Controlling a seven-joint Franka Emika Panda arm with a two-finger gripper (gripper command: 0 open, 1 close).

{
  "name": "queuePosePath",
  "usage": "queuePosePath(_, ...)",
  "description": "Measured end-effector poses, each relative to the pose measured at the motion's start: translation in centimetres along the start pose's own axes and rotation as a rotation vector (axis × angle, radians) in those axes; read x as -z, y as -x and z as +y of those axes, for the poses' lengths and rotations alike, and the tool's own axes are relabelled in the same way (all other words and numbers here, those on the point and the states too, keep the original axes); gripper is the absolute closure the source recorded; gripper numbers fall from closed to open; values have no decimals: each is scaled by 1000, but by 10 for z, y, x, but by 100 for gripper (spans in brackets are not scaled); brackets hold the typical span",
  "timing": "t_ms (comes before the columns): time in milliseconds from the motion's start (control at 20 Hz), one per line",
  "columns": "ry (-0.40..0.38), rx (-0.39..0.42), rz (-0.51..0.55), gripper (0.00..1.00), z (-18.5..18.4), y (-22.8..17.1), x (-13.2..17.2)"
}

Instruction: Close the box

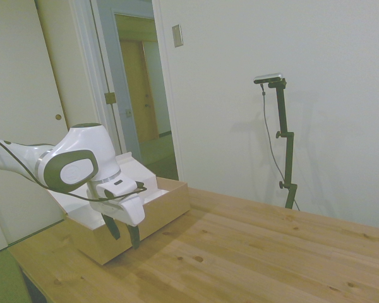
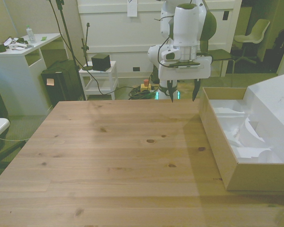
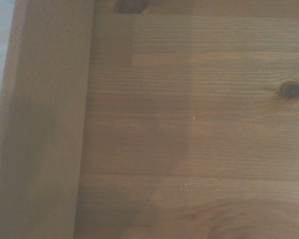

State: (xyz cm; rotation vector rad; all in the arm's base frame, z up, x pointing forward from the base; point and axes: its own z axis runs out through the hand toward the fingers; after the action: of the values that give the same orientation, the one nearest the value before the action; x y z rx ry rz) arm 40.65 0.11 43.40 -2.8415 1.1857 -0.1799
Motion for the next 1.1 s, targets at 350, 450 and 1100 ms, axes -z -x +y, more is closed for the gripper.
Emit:
queuePosePath(350,3,10,-4,0,-1,4,-2)
queuePosePath(450,-3,10,3,0,0,6,1)
queuePosePath(1100,-124,89,54,0,-50,-3,67)
